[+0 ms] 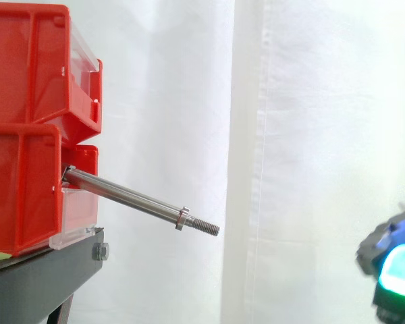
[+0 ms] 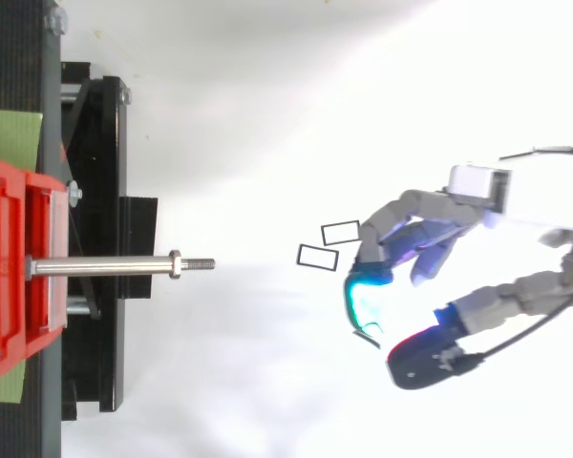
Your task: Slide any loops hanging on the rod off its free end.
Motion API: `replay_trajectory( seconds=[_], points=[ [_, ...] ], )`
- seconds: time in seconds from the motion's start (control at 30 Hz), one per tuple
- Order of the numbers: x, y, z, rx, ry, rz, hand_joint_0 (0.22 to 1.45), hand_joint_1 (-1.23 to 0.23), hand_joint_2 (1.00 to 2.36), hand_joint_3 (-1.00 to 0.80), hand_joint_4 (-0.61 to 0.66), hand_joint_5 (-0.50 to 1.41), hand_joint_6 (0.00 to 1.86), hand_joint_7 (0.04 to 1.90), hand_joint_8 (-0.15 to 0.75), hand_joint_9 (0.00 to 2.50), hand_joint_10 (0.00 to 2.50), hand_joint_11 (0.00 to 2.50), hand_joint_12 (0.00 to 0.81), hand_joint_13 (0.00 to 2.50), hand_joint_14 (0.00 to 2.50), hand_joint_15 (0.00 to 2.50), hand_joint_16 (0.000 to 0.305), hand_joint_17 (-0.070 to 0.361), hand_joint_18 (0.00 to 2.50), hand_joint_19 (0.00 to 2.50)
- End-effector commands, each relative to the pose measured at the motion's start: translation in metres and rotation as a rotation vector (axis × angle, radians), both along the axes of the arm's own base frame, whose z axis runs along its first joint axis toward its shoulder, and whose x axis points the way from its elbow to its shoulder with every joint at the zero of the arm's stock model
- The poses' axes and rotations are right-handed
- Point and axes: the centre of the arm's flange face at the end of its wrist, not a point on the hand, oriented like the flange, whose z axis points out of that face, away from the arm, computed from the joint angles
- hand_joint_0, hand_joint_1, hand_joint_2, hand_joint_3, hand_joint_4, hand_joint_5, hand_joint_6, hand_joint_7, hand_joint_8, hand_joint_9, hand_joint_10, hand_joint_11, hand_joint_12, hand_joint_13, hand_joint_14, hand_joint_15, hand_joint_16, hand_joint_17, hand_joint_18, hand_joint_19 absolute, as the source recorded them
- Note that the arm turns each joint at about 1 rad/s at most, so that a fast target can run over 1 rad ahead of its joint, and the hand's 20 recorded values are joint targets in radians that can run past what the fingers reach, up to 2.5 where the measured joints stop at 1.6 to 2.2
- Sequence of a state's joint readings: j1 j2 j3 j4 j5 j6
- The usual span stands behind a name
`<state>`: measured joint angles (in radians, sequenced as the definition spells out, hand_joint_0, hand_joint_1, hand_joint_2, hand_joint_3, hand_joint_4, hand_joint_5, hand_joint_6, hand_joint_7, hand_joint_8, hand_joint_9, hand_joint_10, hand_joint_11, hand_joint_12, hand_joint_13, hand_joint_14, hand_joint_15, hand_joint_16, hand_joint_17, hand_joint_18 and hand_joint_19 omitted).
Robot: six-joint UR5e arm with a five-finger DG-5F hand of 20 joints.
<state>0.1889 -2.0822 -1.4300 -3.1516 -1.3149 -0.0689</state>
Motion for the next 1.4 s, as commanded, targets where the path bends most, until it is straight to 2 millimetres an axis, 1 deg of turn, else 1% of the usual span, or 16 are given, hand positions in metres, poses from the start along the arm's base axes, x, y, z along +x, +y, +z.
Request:
replay_trajectory(
  seconds=[0.0,0.03,0.1,0.17,0.23,0.37,0.4,0.43,0.53,0.57,0.67,0.7,0.8,0.9,1.13,1.37],
  points=[
    [-0.024,-0.006,0.019,0.002,-0.046,-0.021,0.59,-0.8,1.01,-0.2,-0.01,-0.07,0.88,1.08,0.309,0.73,0.01,0.12,0.372,0.65,0.01,0.21,0.054,0.122,0.82,0.39],
    [-0.029,-0.01,0.027,-0.002,-0.084,-0.045,0.59,-0.8,1.01,-0.2,-0.01,-0.07,0.88,1.07,0.309,0.73,0.0,0.12,0.374,0.65,0.01,0.21,0.054,0.123,0.82,0.39],
    [-0.032,-0.015,0.041,-0.003,-0.14,-0.081,0.59,-0.8,1.01,-0.2,0.0,-0.07,0.88,1.08,0.306,0.74,0.0,0.13,0.373,0.65,0.01,0.22,0.055,0.123,0.82,0.39],
    [-0.033,-0.017,0.048,0.0,-0.159,-0.105,0.59,-0.81,1.01,-0.2,-0.01,-0.07,0.88,1.08,0.306,0.74,0.0,0.13,0.375,0.65,0.01,0.21,0.055,0.123,0.82,0.39],
    [-0.038,-0.023,0.055,-0.005,-0.154,-0.131,0.59,-0.81,1.01,-0.2,0.0,-0.07,0.88,1.08,0.309,0.74,0.0,0.14,0.376,0.65,0.01,0.21,0.055,0.123,0.82,0.39],
    [-0.042,-0.032,0.056,0.027,-0.152,-0.193,0.59,-0.81,1.01,-0.2,0.0,-0.07,0.88,1.08,0.307,0.74,0.01,0.14,0.378,0.65,0.01,0.23,0.055,0.124,0.82,0.39],
    [-0.043,-0.036,0.057,0.04,-0.161,-0.239,0.59,-0.81,1.01,-0.2,-0.01,-0.07,0.88,1.07,0.307,0.74,0.01,0.14,0.378,0.65,0.01,0.23,0.055,0.124,0.82,0.4],
    [-0.043,-0.036,0.057,0.04,-0.161,-0.239,0.59,-0.81,1.01,-0.2,-0.01,-0.07,0.88,1.08,0.309,0.74,0.01,0.14,0.379,0.65,0.01,0.23,0.055,0.124,0.82,0.39],
    [-0.044,-0.043,0.058,0.021,-0.183,-0.319,0.59,-0.81,1.01,-0.19,-0.01,-0.07,0.88,1.07,0.308,0.74,0.01,0.14,0.381,0.66,0.01,0.23,0.055,0.124,0.82,0.39],
    [-0.044,-0.045,0.057,0.005,-0.193,-0.348,0.59,-0.81,1.01,-0.19,0.0,-0.07,0.88,1.08,0.308,0.74,0.0,0.14,0.379,0.66,0.01,0.23,0.055,0.124,0.83,0.39],
    [-0.048,-0.045,0.047,-0.003,-0.195,-0.366,0.59,-0.81,1.01,-0.19,0.0,-0.07,0.88,1.07,0.308,0.74,0.01,0.14,0.381,0.66,0.01,0.23,0.055,0.124,0.83,0.39],
    [-0.048,-0.045,0.047,-0.003,-0.195,-0.366,0.59,-0.81,1.01,-0.19,-0.01,-0.07,0.88,1.07,0.308,0.74,0.01,0.15,0.382,0.66,0.01,0.23,0.055,0.124,0.83,0.4],
    [-0.052,-0.045,0.03,-0.002,-0.23,-0.366,0.59,-0.81,1.01,-0.2,-0.01,-0.07,0.88,1.08,0.309,0.74,0.01,0.16,0.381,0.66,0.01,0.23,0.055,0.125,0.83,0.4],
    [-0.047,-0.042,0.031,-0.01,-0.272,-0.361,0.59,-0.81,1.01,-0.19,0.0,-0.07,0.88,1.08,0.308,0.75,0.01,0.16,0.383,0.66,0.01,0.23,0.055,0.125,0.83,0.4],
    [-0.045,-0.033,0.032,-0.08,-0.258,-0.324,0.59,-0.81,1.01,-0.19,0.0,-0.07,0.88,1.08,0.308,0.75,0.01,0.16,0.383,0.66,0.01,0.23,0.056,0.125,0.83,0.39],
    [-0.046,-0.024,0.028,-0.091,-0.24,-0.294,0.59,-0.81,1.01,-0.2,-0.01,-0.07,0.88,1.08,0.305,0.75,0.01,0.17,0.382,0.66,0.01,0.24,0.055,0.125,0.83,0.4]
  ],
)
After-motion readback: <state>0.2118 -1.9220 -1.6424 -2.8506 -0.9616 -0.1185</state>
